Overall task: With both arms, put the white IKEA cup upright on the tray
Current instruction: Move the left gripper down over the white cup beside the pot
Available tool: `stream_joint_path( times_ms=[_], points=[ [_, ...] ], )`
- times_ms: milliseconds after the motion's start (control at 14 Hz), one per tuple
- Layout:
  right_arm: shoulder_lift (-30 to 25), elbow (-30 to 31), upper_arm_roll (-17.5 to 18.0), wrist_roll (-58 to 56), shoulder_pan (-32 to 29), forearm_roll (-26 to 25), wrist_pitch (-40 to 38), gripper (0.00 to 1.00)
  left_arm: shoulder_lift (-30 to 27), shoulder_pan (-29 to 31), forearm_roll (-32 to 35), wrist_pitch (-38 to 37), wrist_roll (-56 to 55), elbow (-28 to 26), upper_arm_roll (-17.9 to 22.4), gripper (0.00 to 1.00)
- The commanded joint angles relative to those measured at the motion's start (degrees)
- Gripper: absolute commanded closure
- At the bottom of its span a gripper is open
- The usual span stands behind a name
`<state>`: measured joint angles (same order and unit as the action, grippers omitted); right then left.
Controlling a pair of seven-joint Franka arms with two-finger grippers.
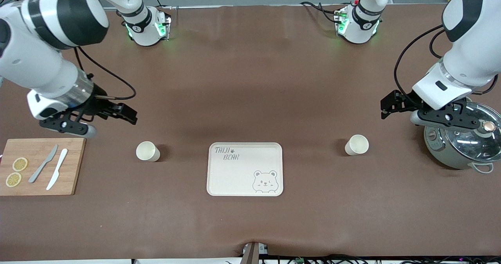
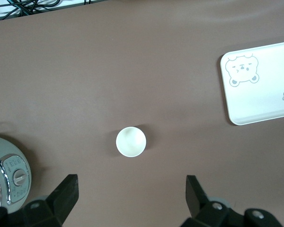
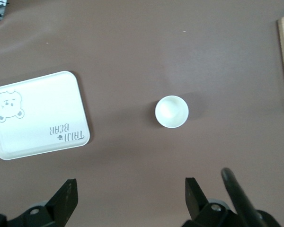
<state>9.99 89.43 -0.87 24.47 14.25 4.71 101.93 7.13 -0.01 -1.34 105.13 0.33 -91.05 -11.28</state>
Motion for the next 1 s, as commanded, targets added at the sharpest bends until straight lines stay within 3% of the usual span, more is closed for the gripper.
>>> stream_joint_path(
  times_ms=[0, 430, 716, 931],
  points=[
    [-0.2, -2.1, -0.1, 0.6, -0.9, 0.0, -1.2, 0.00, 0.1, 0.0, -0.4, 0.2, 1.0, 0.2, 0.2, 0.00],
    [1.2, -3.6, -0.2, -0.1, -2.9, 0.0, 0.7, 0.00, 1.0, -0.3, -1.1, 0.2, 0.9, -1.0, -0.1, 0.00],
    [1.3, -3.6, -0.3, -0.2, -5.2, -0.2, 0.4, 0.00, -0.3, -0.1, -0.4, 5.9, 3.7, -10.6, -0.3, 0.00],
    [1.3, -3.6, -0.3, 0.2, -7.0, -0.2, 0.5, 0.00, -2.8, 2.8, -0.4, 14.6, 9.2, -21.1, -0.4, 0.00]
  ],
)
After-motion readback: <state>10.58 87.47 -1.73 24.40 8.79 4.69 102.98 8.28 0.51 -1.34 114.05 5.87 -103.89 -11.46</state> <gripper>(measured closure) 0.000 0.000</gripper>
